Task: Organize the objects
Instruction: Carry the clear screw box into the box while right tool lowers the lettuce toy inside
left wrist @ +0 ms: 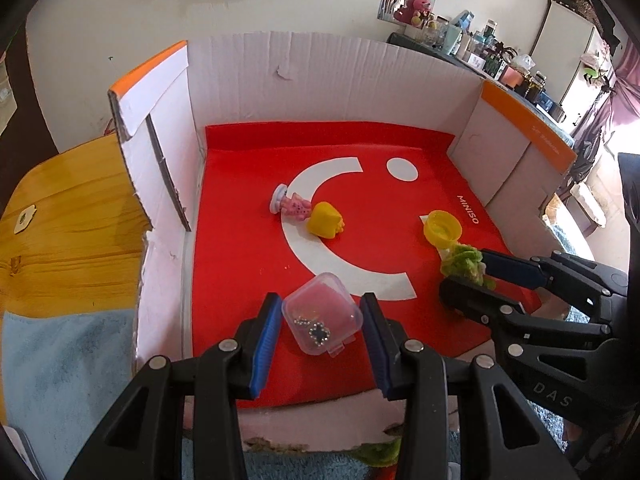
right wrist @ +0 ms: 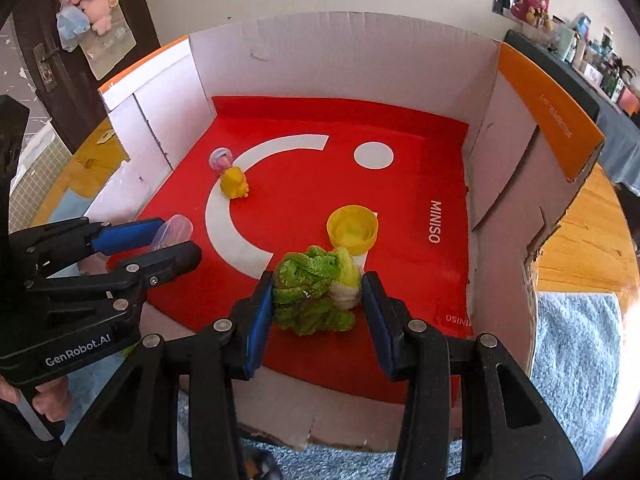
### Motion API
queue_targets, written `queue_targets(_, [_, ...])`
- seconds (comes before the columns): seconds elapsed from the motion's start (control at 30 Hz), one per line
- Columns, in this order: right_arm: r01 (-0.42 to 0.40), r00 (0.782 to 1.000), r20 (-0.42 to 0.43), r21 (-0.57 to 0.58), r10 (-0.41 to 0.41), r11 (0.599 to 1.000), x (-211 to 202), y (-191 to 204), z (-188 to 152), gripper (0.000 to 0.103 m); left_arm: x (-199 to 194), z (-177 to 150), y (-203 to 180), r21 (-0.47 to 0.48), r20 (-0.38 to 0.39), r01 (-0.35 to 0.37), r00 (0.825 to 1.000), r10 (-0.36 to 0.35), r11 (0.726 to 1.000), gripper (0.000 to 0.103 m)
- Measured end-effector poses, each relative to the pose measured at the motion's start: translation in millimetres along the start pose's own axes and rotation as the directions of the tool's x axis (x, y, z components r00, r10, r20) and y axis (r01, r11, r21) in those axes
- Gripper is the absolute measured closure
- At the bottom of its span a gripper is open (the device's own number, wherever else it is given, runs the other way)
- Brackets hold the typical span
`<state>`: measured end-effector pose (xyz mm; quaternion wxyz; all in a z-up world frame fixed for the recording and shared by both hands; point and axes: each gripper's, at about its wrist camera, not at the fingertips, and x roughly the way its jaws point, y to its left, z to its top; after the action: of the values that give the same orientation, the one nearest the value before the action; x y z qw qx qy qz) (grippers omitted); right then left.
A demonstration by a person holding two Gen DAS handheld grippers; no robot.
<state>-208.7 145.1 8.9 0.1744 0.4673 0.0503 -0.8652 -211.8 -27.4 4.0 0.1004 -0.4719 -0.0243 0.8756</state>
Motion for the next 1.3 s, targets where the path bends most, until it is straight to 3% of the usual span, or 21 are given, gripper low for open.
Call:
queue_targets(0.7, [0.013, 1.0, 0.022, 0.034, -0.014, 0.999, 11.1, -6.5, 13.4, 0.062, 20.4, 22.7, 0.2, -0.004, 0.001, -0.036, 0.999, 0.036, 0.999, 0.061])
queue_targets(1.3, [0.01, 1.0, 0.021, 0.034, -0.011, 0.999, 12.8, -7.0, 13.1, 0.059, 24.0, 21.7, 0.1, -0.003, 0.006, -0.043, 0.999, 0.043, 0.999, 0.06])
